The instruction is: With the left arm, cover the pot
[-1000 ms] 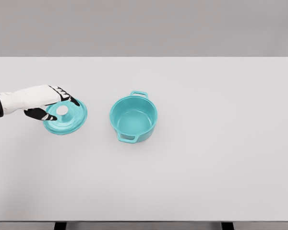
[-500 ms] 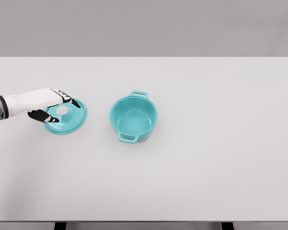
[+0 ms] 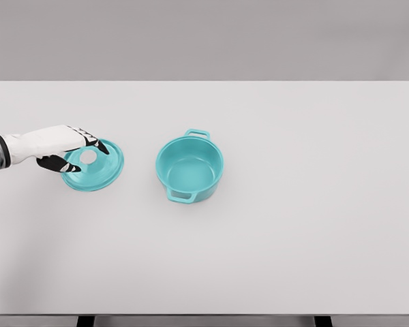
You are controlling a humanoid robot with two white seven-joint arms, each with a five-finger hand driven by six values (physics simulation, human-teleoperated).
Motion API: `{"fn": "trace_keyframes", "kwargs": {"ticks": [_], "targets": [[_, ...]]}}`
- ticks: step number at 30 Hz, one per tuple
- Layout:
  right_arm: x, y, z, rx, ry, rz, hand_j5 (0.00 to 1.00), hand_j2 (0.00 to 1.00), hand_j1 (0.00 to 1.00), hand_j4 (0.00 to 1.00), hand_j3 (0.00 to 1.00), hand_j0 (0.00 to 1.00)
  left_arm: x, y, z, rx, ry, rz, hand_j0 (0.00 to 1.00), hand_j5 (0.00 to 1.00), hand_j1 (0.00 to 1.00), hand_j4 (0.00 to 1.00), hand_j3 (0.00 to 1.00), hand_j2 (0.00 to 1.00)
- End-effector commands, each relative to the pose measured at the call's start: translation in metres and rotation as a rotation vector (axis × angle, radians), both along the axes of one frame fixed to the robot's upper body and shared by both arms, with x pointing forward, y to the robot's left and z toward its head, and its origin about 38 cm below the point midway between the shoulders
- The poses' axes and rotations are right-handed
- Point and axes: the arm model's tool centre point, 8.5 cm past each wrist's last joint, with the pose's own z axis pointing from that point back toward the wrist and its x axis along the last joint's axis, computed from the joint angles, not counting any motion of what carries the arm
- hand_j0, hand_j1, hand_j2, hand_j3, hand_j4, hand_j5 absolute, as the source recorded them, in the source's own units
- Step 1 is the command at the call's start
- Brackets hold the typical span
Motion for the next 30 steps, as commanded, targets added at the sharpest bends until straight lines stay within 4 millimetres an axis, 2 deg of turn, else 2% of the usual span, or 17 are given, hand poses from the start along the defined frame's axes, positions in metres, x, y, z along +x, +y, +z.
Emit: {"fn": "trace_keyframes", "kwargs": {"ticks": [1,30], "targets": [[-0.0001,0.0001,0.0,0.0,0.0,0.0,1.0,1.0,1.0,1.0,1.0,1.0,0.0009,-0.0041,-0.0016,-0.01,0.001,-0.002,0.74,0.74,0.74,0.74,0.74,0.74],[-0.0001,0.0001,0.0,0.0,0.0,0.0,1.0,1.0,1.0,1.0,1.0,1.0,0.0061,-0.0047,-0.0099,-0.012,0.015,0.017,0.7,0.7,0.7,0.7,0.7,0.7]]}}
